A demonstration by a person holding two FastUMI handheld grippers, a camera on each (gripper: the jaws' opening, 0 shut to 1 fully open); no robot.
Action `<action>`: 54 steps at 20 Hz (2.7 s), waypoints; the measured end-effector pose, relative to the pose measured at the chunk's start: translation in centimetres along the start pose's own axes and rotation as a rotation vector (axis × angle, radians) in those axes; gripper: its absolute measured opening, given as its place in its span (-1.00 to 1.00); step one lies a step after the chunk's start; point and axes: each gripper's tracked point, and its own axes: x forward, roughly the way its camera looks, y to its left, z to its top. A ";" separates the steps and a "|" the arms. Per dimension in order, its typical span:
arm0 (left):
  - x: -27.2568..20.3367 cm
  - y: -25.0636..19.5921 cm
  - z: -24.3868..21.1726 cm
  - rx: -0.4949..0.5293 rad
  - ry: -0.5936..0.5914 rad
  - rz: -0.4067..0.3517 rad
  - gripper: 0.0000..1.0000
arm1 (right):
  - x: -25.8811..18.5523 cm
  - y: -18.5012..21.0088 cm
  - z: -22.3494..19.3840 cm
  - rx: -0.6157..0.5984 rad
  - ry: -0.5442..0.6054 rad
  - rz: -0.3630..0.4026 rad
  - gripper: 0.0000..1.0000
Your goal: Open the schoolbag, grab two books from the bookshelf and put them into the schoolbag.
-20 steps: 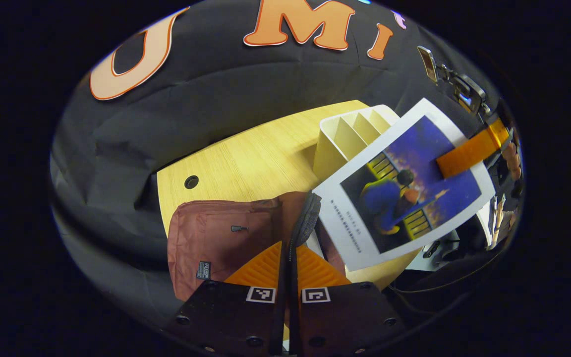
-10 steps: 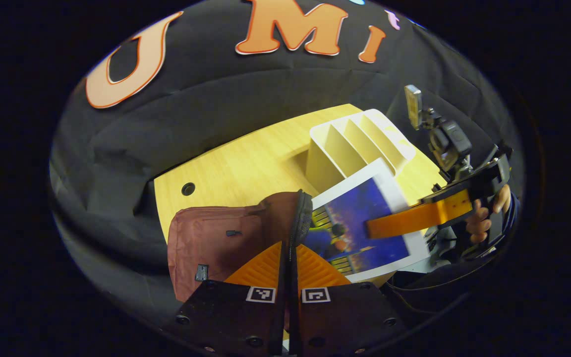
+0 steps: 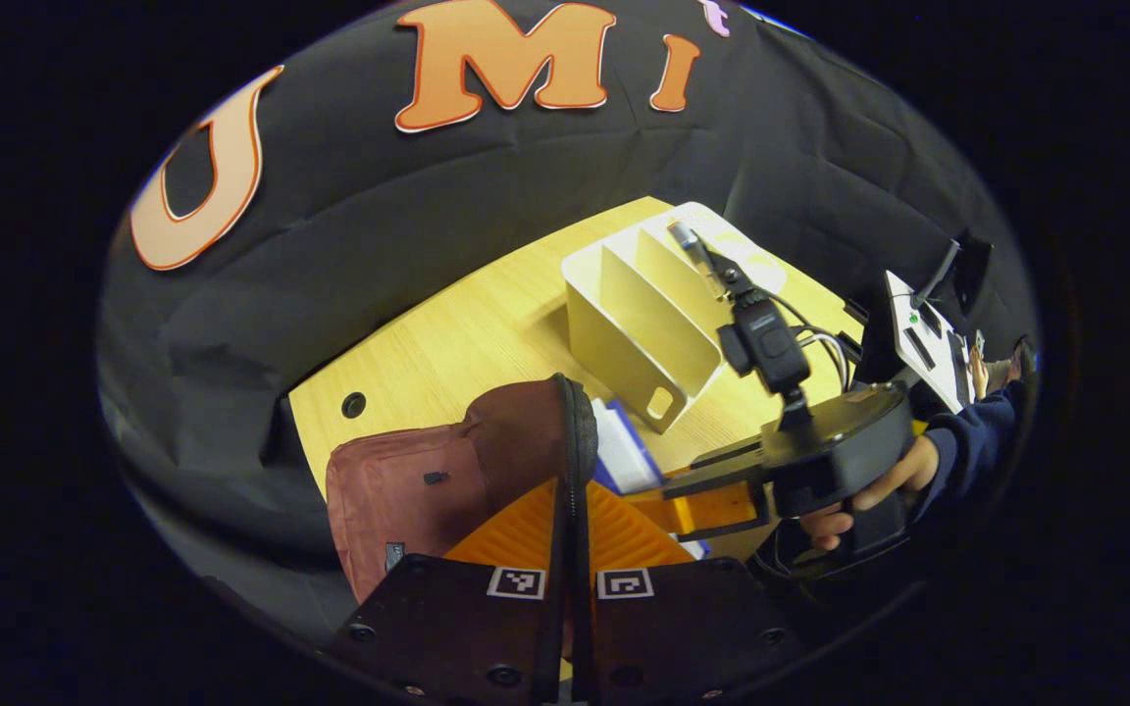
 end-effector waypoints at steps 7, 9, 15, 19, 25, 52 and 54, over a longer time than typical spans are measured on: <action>-0.7 -0.2 0.6 0.007 -0.015 -0.005 -0.89 | 4.6 0.5 0.0 0.001 -0.013 0.047 -0.35; -0.5 0.3 0.6 -0.008 -0.017 0.004 -0.89 | 5.1 0.4 0.1 -0.013 -0.008 0.019 -0.48; 0.2 0.1 -0.2 -0.075 -0.044 -0.034 -0.80 | 2.7 -3.8 2.6 -0.345 -0.080 -0.253 0.63; 0.8 -1.6 0.4 -0.087 -0.084 -0.075 -0.45 | 0.7 -5.7 3.9 -0.441 -0.128 -0.341 0.91; 1.7 -4.3 0.6 -0.174 -0.096 -0.029 0.10 | -7.8 -8.1 7.1 -0.490 -0.238 -0.383 0.92; -6.2 -24.8 19.2 -0.378 -0.842 0.573 0.97 | -44.3 -10.6 20.8 -0.835 -0.856 -0.371 0.90; -7.1 -24.8 19.7 -0.393 -0.889 0.595 0.93 | -45.3 -11.1 20.9 -0.819 -0.882 -0.373 0.91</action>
